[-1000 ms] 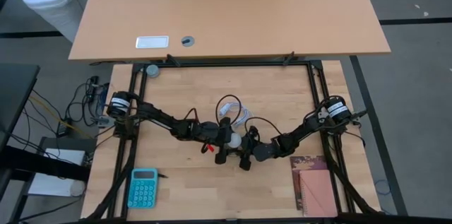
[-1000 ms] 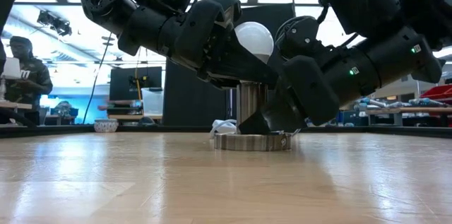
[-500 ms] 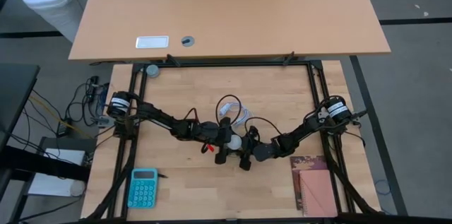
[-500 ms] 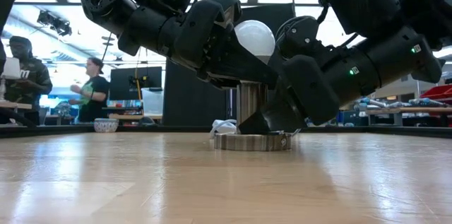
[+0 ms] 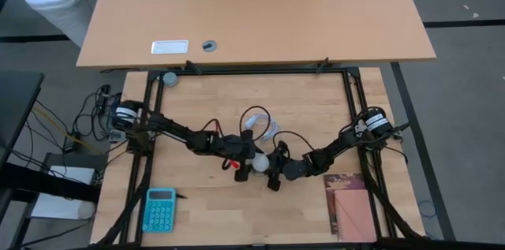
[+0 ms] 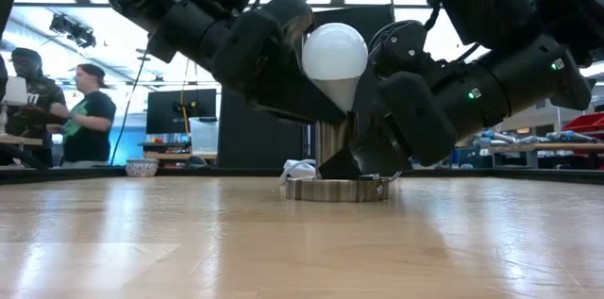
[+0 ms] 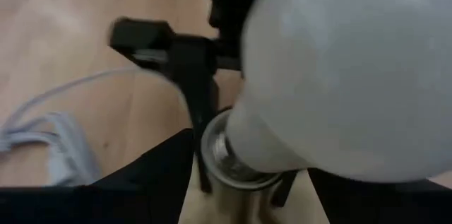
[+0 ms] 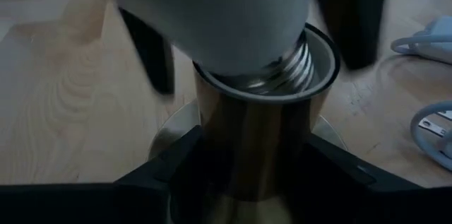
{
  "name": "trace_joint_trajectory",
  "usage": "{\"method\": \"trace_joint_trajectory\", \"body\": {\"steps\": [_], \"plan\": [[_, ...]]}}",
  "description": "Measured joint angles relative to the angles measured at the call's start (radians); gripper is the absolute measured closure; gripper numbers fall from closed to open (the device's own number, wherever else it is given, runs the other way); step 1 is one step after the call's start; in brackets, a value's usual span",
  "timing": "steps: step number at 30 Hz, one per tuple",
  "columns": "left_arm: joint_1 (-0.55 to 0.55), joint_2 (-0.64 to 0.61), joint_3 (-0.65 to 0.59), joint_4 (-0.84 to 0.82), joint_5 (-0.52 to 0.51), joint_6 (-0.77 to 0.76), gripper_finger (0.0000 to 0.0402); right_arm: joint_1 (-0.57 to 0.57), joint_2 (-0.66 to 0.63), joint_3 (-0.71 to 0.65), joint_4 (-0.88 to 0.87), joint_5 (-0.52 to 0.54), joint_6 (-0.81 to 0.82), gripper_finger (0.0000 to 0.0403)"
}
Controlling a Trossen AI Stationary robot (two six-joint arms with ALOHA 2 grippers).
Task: Screw lightbulb
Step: Insert the white lightbulb into the lamp socket
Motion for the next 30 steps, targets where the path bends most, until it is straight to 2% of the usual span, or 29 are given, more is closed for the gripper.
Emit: {"method": "trace_joint_trajectory", "body": {"steps": [19,24,30], "plan": [[-0.008,-0.062,0.005,-0.066,0.016,-0.024,0.0133,0.0,0.0,-0.001,0.005,-0.004,-0.001,0.0206],[-0.009,-0.093,0.049,-0.2,0.017,-0.024,0.0133,-0.001,0.001,-0.001,0.006,-0.005,-0.001,0.0206],[-0.01,-0.096,0.16,-0.381,0.016,-0.014,0.0133,-0.001,0.001,-0.001,0.007,-0.006,-0.004,0.0206]]}}
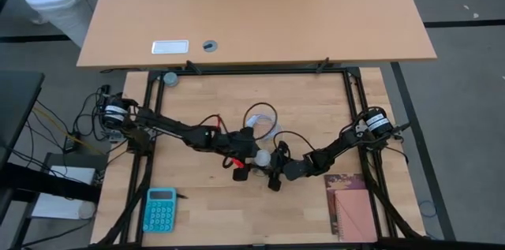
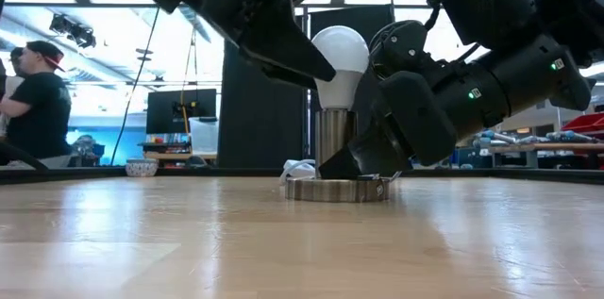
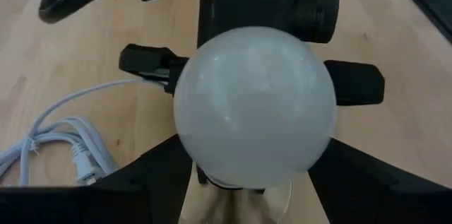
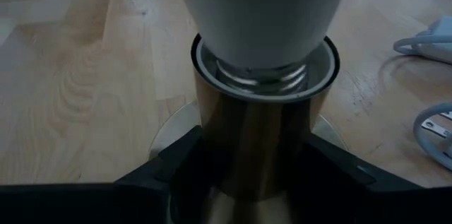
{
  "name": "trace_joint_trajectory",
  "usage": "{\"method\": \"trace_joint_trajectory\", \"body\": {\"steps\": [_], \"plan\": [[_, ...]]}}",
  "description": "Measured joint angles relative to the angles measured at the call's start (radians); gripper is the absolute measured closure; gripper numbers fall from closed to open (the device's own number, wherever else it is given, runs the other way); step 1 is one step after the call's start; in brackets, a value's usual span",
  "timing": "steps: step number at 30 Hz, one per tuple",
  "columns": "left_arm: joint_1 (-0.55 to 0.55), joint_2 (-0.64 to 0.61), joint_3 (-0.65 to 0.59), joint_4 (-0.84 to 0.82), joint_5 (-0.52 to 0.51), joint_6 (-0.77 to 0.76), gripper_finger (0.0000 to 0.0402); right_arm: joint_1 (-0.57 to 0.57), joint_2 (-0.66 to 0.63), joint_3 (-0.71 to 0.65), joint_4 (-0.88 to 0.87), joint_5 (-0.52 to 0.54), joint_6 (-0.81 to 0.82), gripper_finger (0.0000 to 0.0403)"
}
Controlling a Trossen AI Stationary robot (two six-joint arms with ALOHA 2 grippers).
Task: Screw lightbulb
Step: Insert the white lightbulb into the lamp socket
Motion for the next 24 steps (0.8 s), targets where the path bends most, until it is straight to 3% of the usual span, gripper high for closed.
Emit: {"method": "trace_joint_trajectory", "body": {"steps": [8,24], "plan": [[-0.005,0.0,0.11,-0.191,-0.005,0.045,0.0133,0.0,0.0,0.0,0.005,-0.001,-0.004,0.0206],[-0.005,0.04,0.117,-0.226,-0.013,0.049,0.0133,0.0,0.001,0.0,0.012,-0.001,-0.006,0.0206]]}}
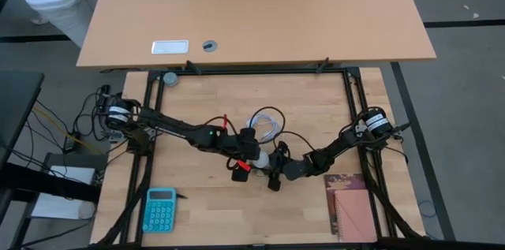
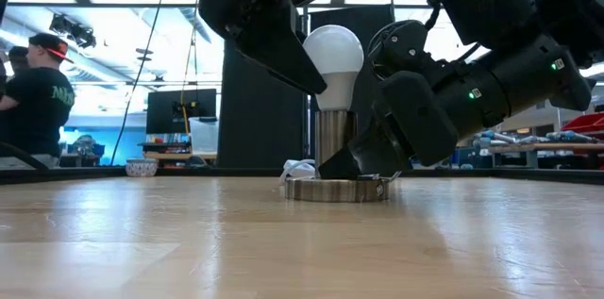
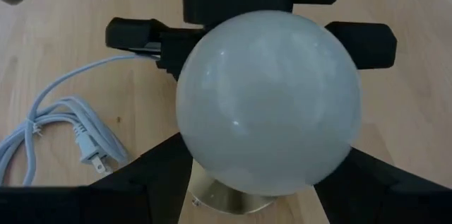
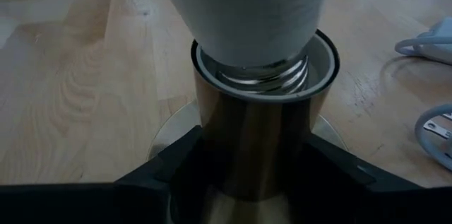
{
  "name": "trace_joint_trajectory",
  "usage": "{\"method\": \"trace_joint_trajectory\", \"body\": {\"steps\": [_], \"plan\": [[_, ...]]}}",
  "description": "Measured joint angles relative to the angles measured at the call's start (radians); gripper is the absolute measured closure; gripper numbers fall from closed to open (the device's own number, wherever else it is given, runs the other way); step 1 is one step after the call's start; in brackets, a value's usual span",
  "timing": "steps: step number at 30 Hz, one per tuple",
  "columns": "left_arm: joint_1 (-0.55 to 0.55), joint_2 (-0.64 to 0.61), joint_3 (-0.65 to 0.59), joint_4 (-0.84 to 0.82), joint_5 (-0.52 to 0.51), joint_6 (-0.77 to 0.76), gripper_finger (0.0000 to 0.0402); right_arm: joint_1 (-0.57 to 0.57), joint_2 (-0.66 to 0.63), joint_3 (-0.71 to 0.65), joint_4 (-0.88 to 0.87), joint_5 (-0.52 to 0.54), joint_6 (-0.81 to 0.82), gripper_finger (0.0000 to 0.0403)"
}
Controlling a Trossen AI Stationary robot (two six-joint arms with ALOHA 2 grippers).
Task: Screw lightbulb
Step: Insert the white lightbulb into the lamp socket
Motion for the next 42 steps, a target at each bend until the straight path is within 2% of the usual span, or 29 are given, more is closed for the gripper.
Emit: {"method": "trace_joint_trajectory", "body": {"steps": [15,27,32,42], "plan": [[-0.001,-0.002,0.048,-0.062,0.006,0.027,0.0131,0.0,0.0,0.0,0.001,0.0,0.0,0.0206],[-0.004,-0.002,0.048,-0.062,0.004,0.027,0.0076,0.0,0.0,0.0,0.002,0.001,0.0,0.0206],[-0.014,-0.002,0.048,-0.058,-0.061,0.042,0.0074,0.0,0.0,0.0,0.002,0.001,0.0,0.0206],[-0.014,-0.002,0.1,-0.121,-0.048,0.05,0.0074,-0.001,0.0,0.0,0.002,0.002,0.001,0.0206]]}}
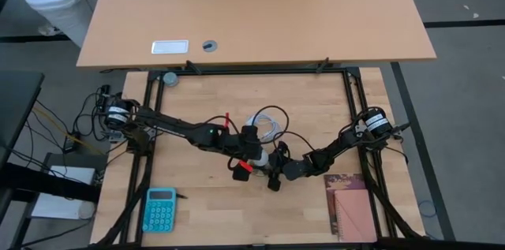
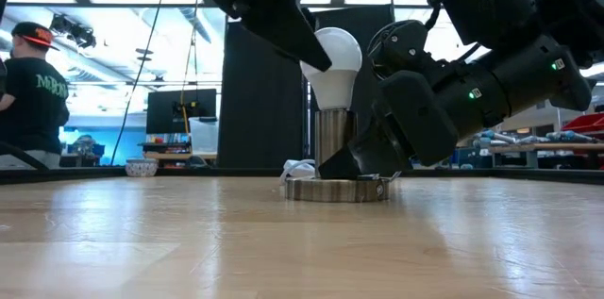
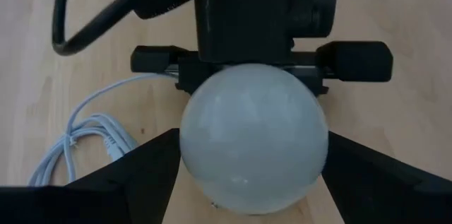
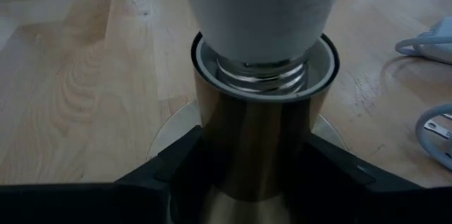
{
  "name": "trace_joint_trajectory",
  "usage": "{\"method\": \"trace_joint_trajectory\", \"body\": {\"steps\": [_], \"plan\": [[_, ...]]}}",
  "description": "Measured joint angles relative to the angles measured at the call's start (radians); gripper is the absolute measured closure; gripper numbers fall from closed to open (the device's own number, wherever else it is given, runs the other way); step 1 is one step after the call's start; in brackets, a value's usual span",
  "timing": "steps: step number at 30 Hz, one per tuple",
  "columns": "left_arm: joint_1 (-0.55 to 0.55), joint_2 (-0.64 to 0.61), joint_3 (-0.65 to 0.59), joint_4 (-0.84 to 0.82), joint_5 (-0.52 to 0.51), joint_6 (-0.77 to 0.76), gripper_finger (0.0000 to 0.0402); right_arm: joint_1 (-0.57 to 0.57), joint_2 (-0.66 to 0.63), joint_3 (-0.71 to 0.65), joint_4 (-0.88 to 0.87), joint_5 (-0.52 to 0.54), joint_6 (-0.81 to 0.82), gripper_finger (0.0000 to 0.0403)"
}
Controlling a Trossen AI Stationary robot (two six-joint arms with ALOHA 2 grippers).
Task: Screw lightbulb
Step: Insert the white lightbulb into the lamp socket
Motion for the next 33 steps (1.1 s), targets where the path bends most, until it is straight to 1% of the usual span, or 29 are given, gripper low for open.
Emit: {"method": "trace_joint_trajectory", "body": {"steps": [5,13,19,24,31,33], "plan": [[0.0,0.0,0.01,-0.011,0.031,-0.024,0.008,0.0,0.0,0.0,0.0,0.0,0.0,0.0206],[0.0,0.037,0.019,-0.022,0.036,-0.048,0.0091,0.0,0.0,0.0,0.0,0.001,0.0,0.0206],[0.0,0.096,0.124,-0.136,0.005,-0.005,0.0092,0.0,0.0,0.0,0.0,0.0,0.003,0.0206],[0.0,0.143,0.203,-0.234,0.003,0.022,0.0092,0.0,0.0,0.0,0.001,-0.001,0.002,0.0206],[0.0,0.164,0.25,-0.301,0.003,0.034,0.0092,0.0,0.0,0.0,0.003,-0.002,0.001,0.0206],[0.0,0.168,0.264,-0.298,0.007,0.034,0.0092,-0.001,0.0,0.0,0.003,-0.003,0.001,0.0206]]}}
